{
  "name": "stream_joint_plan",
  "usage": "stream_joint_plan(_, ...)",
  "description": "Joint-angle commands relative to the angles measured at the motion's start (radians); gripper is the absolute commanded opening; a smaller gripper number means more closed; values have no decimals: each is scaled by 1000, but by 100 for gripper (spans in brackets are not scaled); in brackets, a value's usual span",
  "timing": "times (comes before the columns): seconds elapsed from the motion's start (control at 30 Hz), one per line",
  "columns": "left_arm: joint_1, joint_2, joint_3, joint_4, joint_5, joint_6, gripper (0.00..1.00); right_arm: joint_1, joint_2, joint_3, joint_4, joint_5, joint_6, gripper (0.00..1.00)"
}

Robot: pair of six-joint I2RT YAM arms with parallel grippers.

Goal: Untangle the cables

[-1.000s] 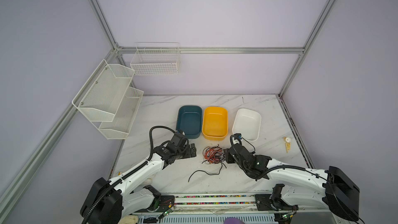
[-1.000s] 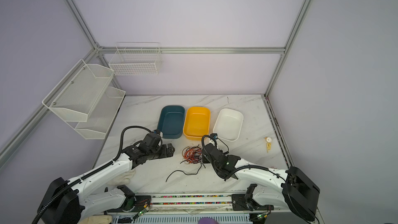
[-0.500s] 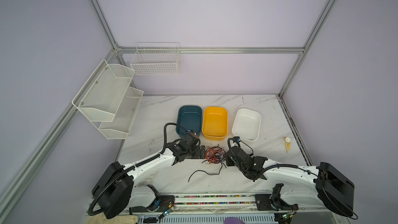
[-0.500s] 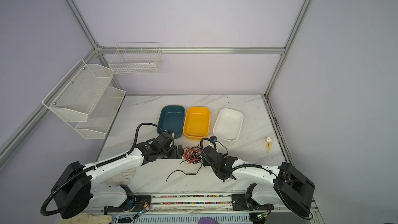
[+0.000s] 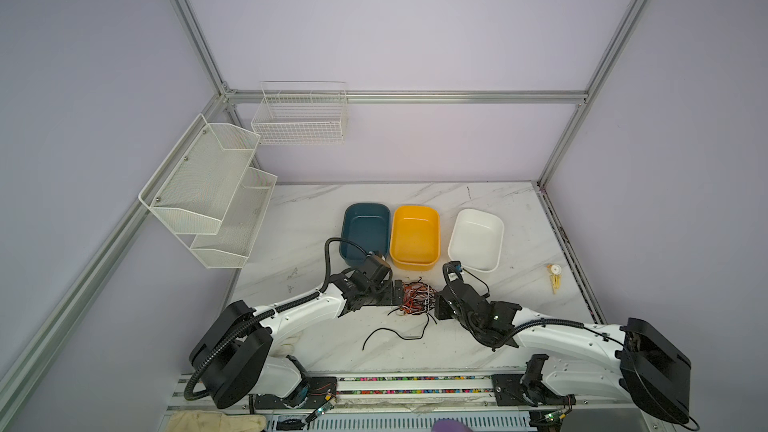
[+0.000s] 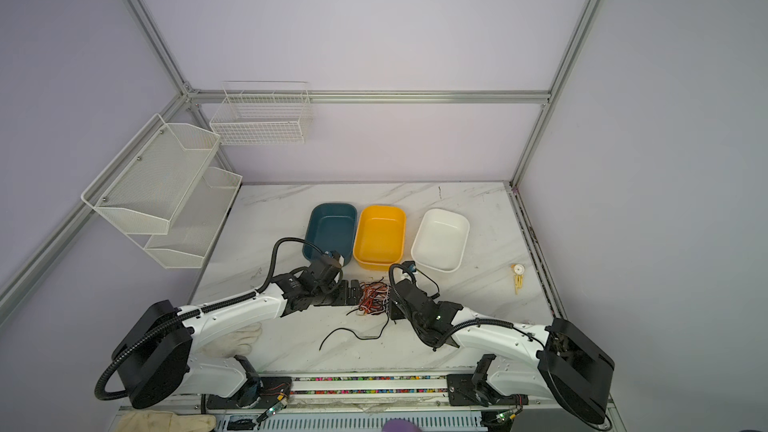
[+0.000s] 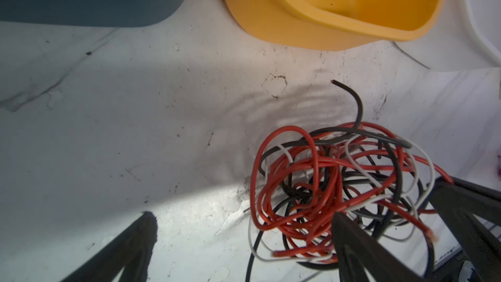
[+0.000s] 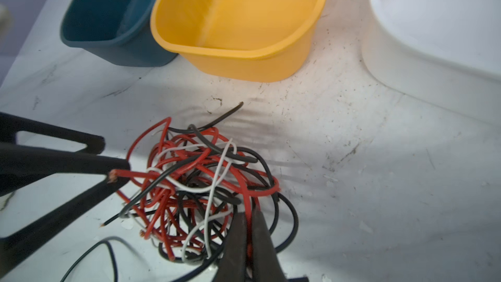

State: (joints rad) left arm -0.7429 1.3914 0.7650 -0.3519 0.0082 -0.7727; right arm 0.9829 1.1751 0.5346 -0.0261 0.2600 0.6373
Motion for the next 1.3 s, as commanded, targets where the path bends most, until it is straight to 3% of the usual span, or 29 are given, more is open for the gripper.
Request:
stream_joint_plan(0.0, -6, 6, 61, 74, 47, -30, 99, 10, -53, 49, -7, -45, -51, 0)
stream_joint_plan(0.3, -11, 0, 7, 171, 126, -57, 98, 44, -97, 110, -11, -95, -101, 0)
stream_joint_plan(0.8, -17, -55, -120, 231, 141, -74, 80, 51, -147, 212, 31, -184, -143, 0)
stream_joint_plan(1.27, -17, -174, -222, 160, 92, -45, 82, 50, -195, 302, 33, -231, -142, 0)
